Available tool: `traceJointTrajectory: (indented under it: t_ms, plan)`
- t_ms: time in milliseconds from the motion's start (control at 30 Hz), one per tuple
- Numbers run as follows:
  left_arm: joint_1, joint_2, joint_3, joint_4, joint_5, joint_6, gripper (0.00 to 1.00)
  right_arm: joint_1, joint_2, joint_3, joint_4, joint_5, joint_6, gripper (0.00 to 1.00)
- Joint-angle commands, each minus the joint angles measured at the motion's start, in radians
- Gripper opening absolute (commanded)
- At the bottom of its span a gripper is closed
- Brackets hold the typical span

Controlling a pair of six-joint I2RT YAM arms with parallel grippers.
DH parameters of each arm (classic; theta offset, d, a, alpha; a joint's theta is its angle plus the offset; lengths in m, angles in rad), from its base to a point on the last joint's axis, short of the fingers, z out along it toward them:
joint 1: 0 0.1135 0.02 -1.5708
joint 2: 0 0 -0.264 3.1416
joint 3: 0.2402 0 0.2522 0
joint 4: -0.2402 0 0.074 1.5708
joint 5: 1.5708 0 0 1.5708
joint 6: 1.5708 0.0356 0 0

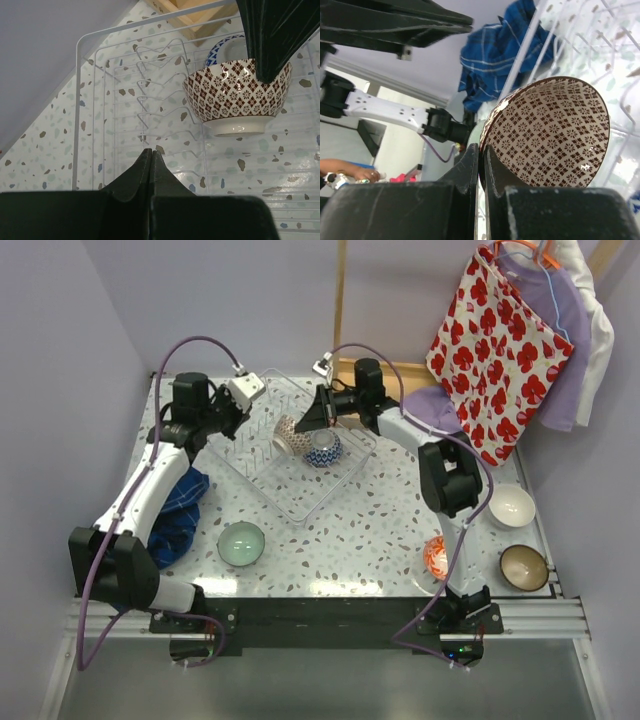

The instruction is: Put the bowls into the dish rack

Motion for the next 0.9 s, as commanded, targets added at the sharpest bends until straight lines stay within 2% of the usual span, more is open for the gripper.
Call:
traceJointTrajectory:
  t_ms: [0,100,433,567,867]
  plan:
    - [-0.026,-0.011,-0.036,0.046,0.019,0.016,0.0,-0.001,0.018,0.081,-0.349,0.018,-0.278,0.0]
    - [-0.041,-0.005,-0.065,0.066,0.026,0.007,0.0,-0.001,0.043,0.093,-0.432,0.026,-0.349,0.0]
    - [-0.084,0.047,-0.088,0.022,0.072,0.028,0.0,-0.001,0.078,0.078,-0.438,0.057,-0.36,0.0]
    - [-0.089,0.084,-0.088,-0.012,0.114,0.034,0.0,-0.001,0.095,0.111,-0.531,0.09,-0.433,0.0]
    - [-0.132,0.158,-0.091,-0.055,0.138,0.051,0.0,-0.006,0.115,0.127,-0.564,0.109,-0.467,0.0]
